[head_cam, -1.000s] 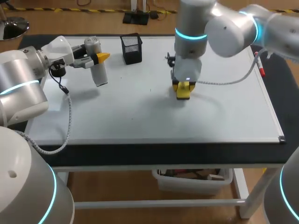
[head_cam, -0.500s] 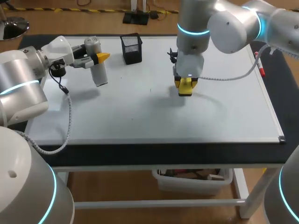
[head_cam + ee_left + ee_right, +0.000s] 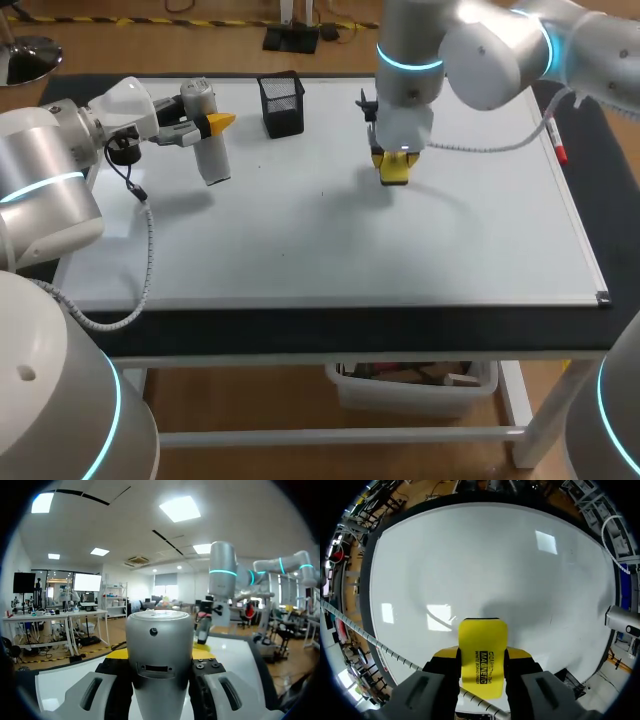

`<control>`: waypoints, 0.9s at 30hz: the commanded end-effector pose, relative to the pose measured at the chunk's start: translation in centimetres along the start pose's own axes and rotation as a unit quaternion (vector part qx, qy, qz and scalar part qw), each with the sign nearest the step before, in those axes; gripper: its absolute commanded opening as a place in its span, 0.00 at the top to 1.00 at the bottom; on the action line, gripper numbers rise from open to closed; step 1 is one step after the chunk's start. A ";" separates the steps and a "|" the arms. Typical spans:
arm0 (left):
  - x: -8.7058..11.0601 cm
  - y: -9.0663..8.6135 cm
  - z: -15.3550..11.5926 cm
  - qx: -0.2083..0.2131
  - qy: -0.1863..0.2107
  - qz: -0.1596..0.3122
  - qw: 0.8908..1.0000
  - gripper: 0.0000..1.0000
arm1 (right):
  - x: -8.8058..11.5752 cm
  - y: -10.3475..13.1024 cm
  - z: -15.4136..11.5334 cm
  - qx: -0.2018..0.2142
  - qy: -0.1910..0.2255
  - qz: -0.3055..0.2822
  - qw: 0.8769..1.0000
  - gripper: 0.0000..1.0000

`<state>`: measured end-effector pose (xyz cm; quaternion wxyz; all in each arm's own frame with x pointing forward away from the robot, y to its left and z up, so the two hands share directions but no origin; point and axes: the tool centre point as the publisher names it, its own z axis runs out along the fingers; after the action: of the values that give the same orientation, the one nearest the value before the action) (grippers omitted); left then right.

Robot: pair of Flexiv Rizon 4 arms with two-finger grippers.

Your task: Pick up the inspection probe, press it on each red-marked spot on the whiteboard one by one, put down the probe, pick up the eraser, and wipe off all the red marks.

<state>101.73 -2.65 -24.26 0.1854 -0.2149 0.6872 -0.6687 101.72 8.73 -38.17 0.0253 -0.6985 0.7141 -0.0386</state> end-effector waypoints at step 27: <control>0.0 0.0 0.1 0.002 -0.001 0.001 1.000 1.00 | -0.5 -16.3 3.8 -0.055 0.004 0.016 0.998 1.00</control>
<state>101.73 -2.64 -24.27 0.1854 -0.2150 0.6872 -0.6687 117.43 8.67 -40.25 0.0067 -0.6862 0.7271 -0.0194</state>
